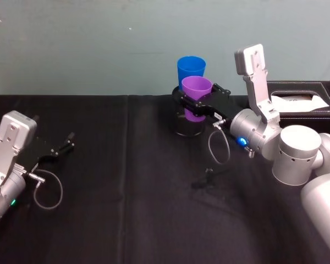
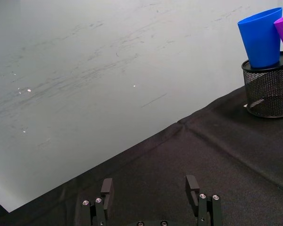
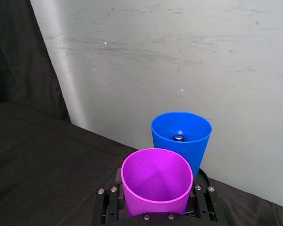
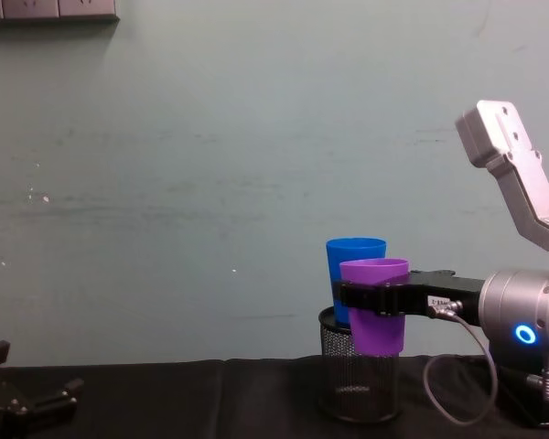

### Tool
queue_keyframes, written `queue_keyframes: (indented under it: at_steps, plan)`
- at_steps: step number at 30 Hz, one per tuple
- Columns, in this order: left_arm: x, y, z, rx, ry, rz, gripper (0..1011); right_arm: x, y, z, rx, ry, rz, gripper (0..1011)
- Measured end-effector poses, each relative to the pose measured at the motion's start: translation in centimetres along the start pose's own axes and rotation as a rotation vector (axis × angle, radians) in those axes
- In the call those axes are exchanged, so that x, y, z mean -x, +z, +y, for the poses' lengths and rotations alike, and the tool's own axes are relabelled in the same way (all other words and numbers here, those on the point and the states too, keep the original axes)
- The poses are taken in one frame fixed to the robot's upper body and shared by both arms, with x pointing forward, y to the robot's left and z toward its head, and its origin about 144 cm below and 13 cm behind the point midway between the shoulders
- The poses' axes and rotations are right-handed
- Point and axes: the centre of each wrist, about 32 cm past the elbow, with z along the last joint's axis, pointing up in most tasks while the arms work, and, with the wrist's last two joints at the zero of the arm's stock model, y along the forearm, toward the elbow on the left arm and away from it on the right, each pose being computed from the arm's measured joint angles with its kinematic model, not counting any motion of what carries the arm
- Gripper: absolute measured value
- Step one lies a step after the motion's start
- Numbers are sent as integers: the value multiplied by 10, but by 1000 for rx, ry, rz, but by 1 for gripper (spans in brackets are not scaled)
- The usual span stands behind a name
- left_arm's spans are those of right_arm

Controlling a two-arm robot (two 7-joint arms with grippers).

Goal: Pick up one cup with a gripper and tap it against the other cup.

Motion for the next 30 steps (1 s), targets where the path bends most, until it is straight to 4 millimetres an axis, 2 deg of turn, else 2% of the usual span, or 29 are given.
queue_keyframes:
  at_steps: [30]
  plan:
    - [0,0,0,0,0,0,1000,0,0,0,0,0,0,726]
